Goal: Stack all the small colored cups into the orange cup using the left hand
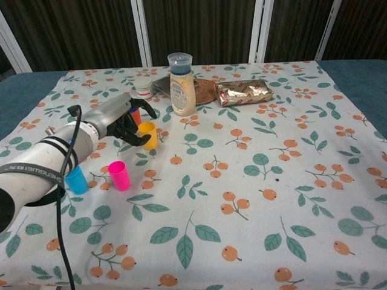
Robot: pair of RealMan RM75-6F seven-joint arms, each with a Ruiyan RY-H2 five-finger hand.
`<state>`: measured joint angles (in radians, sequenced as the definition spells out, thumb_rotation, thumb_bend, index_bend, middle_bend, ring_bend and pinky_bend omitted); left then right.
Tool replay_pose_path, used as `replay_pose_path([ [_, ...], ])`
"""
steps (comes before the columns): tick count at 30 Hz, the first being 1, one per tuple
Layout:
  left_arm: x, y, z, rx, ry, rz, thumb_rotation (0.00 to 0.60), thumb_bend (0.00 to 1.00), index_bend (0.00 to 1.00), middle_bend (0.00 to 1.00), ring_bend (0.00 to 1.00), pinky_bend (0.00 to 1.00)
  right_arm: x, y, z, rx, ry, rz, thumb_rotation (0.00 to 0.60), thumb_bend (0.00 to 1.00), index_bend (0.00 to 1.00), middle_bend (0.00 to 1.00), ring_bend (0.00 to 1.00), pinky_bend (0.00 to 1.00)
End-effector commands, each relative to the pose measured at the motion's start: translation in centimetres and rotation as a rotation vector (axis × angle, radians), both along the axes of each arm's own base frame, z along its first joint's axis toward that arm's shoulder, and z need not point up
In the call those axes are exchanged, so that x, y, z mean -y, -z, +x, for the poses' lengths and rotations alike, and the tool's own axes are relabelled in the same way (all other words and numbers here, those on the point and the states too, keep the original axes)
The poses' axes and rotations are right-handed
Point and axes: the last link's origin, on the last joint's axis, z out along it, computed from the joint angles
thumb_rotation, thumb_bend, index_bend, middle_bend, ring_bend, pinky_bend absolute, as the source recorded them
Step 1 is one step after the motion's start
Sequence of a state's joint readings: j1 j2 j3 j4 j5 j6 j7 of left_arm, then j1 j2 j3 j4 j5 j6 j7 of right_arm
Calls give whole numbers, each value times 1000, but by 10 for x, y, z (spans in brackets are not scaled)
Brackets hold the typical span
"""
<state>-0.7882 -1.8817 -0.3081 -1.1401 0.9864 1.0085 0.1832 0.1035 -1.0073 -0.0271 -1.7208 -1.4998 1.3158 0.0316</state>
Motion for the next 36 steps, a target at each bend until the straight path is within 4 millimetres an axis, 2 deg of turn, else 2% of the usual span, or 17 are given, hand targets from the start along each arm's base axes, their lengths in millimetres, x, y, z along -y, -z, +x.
replay_pose_path([
  [1, -1, 2, -1, -8, 0, 3, 600, 371, 356, 1000, 1000, 1000, 0, 0, 0, 1, 0, -1, 600, 189, 0, 0, 0, 0],
  [19, -8, 4, -4, 9, -6, 16, 600, 368, 506, 1000, 1000, 1000, 1, 0, 0, -1, 2, -4, 600, 189, 0, 0, 0, 0],
  [23, -16, -10, -1, 39, -4, 55, 600, 368, 525, 1000, 1000, 1000, 1, -1, -1, 0, 4, -5, 600, 189, 0, 0, 0, 0],
  [30, -40, -53, 8, 91, -18, 162, 600, 367, 524, 1000, 1000, 1000, 1, -2, -1, 5, 4, -4, 600, 189, 0, 0, 0, 0],
  [33, -48, -63, 8, 96, -34, 182, 600, 367, 524, 1000, 1000, 1000, 1, -1, 0, 5, 3, -4, 600, 189, 0, 0, 0, 0],
  [36, -51, -63, 4, 74, -50, 180, 600, 364, 526, 1000, 1000, 1000, 1, -2, 0, 6, 3, -7, 600, 189, 0, 0, 0, 0],
])
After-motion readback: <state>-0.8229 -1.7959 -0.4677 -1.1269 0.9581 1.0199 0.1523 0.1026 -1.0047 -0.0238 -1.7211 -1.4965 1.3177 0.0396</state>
